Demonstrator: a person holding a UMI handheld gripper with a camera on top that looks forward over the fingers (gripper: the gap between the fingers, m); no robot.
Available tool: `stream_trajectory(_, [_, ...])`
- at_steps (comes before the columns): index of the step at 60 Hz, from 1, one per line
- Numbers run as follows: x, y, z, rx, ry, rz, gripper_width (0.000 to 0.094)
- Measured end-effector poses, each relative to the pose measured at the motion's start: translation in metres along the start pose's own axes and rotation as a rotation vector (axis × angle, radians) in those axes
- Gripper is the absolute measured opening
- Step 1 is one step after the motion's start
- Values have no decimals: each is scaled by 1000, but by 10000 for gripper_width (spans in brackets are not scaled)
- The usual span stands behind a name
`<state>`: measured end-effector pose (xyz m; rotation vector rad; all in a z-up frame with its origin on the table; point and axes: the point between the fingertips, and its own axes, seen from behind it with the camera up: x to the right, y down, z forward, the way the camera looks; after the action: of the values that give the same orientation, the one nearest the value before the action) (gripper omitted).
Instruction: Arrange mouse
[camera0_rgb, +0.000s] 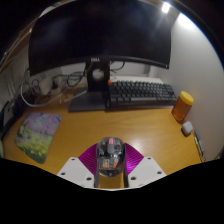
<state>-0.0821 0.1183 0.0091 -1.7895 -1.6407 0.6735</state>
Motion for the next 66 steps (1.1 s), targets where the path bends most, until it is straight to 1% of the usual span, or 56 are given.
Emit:
stream_trajectory(3, [-12,-23,-11,22,-7,17,332])
stream_trajectory(12, [-91,-99,-40,92,-97,-6,331])
stream_trajectory(15, [-128,-116,-42,100,-146,18,330])
stream_trajectory(18, [-167,-122,-40,98,-192,12,329])
stream_trajectory(23, [-222,-119,-25,96,-210,-15,331])
stream_trajectory(31, [-293,-79,9,28,-241,-22,330])
stream_trajectory(36, [-314,-53,28,-1,-229,-60,335])
stream_trajectory(39, [-320,-39,37,-18,-218,-79,359])
stream_trajectory(42, [-322,-29,42,-27,-210,-92,387])
stream_trajectory(43, [-322,-25,44,-31,-206,-95,409])
stream_trajectory(46, [-322,-28,46,2,-195,-114,447])
stream_trajectory(49, [-321,-26,45,2,-186,-133,483])
stream_trajectory(50, [-322,-27,45,2,-187,-135,514])
stream_trajectory(51, [-322,-26,45,-2,-187,-136,568])
stream_trajectory(56, [-323,-30,34,-19,-221,-130,881])
stream_trajectory(57, [-322,-32,29,-19,-229,-130,847])
stream_trajectory(58, [-321,-35,23,-16,-238,-130,840])
stream_trajectory(62, [-310,-45,-6,-8,-263,-128,862])
stream_trajectory(66, [-290,-46,-41,-34,-264,-138,860])
